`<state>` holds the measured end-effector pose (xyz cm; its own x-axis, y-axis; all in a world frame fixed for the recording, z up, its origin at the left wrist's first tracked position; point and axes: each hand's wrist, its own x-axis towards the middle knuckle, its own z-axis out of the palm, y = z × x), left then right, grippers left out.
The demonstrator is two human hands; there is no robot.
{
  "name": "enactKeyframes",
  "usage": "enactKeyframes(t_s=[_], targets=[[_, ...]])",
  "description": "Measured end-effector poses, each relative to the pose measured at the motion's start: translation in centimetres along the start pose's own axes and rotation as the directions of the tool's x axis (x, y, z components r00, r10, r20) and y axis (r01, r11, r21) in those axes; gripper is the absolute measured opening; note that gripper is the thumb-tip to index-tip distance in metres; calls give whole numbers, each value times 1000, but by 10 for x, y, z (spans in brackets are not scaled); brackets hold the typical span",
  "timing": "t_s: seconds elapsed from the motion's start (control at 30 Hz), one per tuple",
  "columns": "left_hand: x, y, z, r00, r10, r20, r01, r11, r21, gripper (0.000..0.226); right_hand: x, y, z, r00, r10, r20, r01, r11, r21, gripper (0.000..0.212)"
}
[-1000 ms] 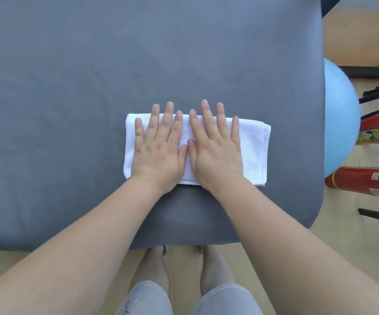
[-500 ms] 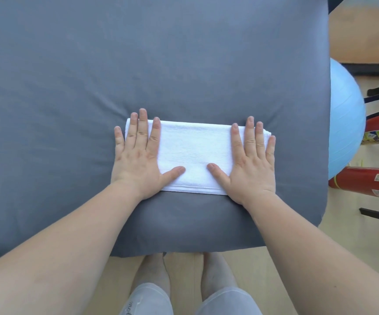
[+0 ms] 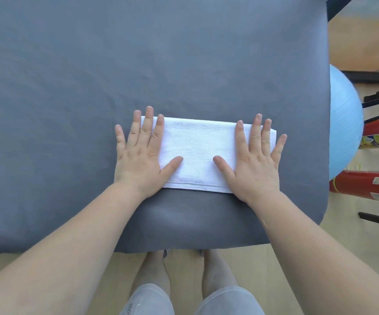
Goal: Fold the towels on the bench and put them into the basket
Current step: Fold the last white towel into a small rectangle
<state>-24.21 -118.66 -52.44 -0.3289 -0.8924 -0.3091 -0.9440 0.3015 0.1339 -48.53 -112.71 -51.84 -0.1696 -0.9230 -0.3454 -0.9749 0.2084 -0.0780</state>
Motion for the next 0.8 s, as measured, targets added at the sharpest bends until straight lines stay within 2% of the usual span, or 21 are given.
enactKeyframes(t_s=[0.07, 0.13, 0.23, 0.4, 0.53, 0.67, 0.8], targets=[[-9, -5, -4, 994, -67, -91, 58, 994, -97, 90, -2, -17, -8, 997, -23, -69, 26, 999, 38, 93], [-15, -9, -7, 983, -137, -119, 117, 980, -163, 84, -1, -39, -11, 993, -62, -98, 67, 996, 53, 93], [-16, -15, -8, 973, -199, -121, 174, 967, -186, 76, 3, -64, -2, 996, -72, -45, 74, 997, 35, 93], [-9, -21, -7, 981, -108, -160, 88, 988, -125, 56, 7, -67, 18, 998, -66, -3, 66, 998, 17, 95], [-6, -21, -9, 985, -83, -151, 56, 983, -176, 55, 8, -68, 20, 998, -66, -13, 67, 997, 24, 93], [-7, -20, -14, 987, -99, -130, 43, 924, -379, 63, 8, -70, 22, 999, -50, -7, 50, 999, 9, 94], [-10, -18, -18, 989, -136, -60, 69, 778, -625, 75, 9, -70, 23, 999, -39, 5, 39, 999, -8, 95]])
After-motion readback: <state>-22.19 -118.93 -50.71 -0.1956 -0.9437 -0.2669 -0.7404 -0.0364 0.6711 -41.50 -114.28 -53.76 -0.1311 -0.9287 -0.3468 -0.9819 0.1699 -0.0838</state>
